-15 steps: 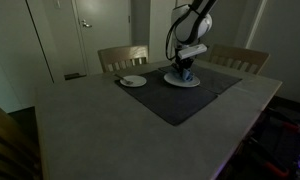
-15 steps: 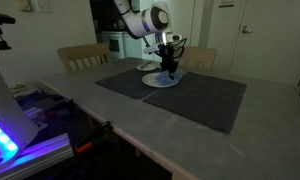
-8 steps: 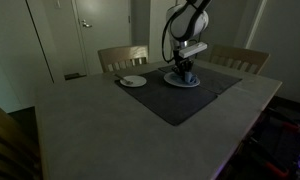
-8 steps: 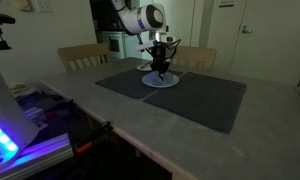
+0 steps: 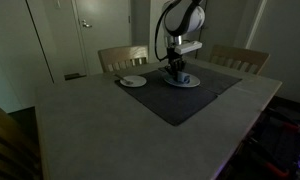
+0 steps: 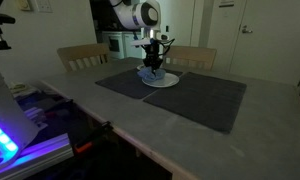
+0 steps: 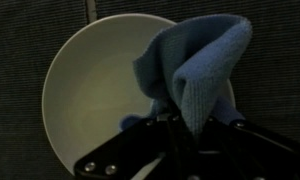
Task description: Use the towel to wipe the plate
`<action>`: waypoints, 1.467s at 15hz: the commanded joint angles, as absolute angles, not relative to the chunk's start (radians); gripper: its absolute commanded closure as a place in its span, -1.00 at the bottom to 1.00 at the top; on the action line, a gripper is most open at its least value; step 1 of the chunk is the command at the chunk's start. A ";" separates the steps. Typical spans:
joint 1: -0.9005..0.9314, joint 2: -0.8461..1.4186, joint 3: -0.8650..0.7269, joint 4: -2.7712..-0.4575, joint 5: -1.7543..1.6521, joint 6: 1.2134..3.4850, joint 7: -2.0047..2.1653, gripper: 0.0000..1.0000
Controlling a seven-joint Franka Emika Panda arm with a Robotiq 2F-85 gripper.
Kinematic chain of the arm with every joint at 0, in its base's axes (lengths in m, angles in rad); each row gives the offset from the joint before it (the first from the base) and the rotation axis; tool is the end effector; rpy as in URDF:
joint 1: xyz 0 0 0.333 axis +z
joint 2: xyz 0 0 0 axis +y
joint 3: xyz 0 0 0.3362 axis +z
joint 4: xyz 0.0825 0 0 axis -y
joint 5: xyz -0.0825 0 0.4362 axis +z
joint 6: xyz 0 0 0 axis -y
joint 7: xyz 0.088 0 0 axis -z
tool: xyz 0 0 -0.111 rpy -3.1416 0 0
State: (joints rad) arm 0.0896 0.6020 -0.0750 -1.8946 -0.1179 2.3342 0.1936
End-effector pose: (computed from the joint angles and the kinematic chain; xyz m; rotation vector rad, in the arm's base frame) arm 0.6558 0.0078 0.1419 2.9930 -0.1209 -0.2230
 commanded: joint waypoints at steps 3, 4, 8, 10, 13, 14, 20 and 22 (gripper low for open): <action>0.079 0.524 -0.053 -1.919 -0.121 2.340 0.146 0.94; 0.083 0.514 -0.048 -1.919 -0.124 2.352 0.141 0.94; 0.084 0.513 -0.003 -1.899 -0.094 2.389 0.113 0.94; 0.096 0.532 0.022 -1.886 -0.086 2.391 0.107 0.94; 0.101 0.552 0.071 -1.882 -0.051 2.394 0.082 0.94; 0.104 0.568 0.086 -1.877 -0.034 2.400 0.078 0.94; 0.117 0.629 0.132 -1.876 0.036 2.504 0.072 0.94; 0.116 0.651 0.141 -1.882 0.058 2.564 0.073 0.94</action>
